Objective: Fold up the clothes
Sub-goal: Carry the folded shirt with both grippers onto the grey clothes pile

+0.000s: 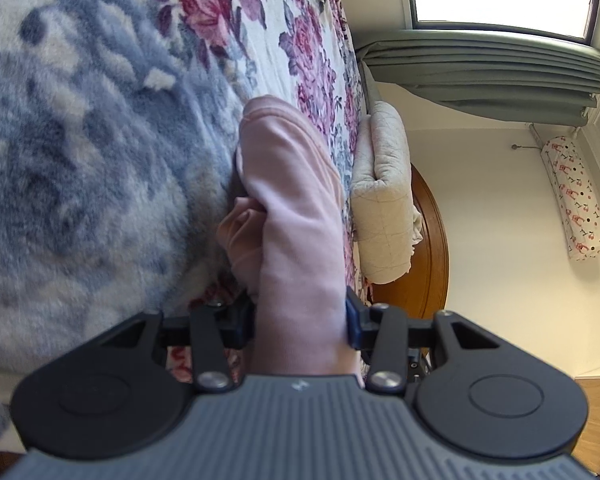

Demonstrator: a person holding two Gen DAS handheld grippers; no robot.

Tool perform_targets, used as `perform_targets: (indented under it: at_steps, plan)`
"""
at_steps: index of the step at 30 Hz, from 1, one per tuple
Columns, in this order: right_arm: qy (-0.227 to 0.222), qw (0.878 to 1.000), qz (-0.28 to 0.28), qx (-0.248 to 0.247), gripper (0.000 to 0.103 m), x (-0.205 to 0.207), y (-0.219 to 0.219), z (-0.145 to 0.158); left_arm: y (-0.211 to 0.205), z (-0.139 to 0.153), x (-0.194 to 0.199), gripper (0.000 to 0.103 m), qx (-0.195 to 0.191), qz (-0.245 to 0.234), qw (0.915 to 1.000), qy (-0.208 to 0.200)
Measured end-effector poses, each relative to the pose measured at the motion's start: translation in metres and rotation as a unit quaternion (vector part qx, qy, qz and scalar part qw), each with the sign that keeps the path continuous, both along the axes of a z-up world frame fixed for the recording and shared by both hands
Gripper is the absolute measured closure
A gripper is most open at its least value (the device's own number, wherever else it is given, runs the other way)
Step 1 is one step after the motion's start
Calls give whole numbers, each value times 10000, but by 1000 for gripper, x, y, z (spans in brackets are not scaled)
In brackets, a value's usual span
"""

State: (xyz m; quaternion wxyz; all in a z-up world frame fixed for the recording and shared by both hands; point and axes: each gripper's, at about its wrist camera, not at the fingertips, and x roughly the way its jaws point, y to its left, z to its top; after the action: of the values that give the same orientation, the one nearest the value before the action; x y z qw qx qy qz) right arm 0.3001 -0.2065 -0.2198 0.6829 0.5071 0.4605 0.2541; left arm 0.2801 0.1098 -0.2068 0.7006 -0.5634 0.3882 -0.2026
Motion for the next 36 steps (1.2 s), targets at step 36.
perform_targets:
  at_steps: [36]
  plan:
    - [25,9997,102,-198,57,-15,15,-10,-7,-1,11,63,474,-121,9986,209]
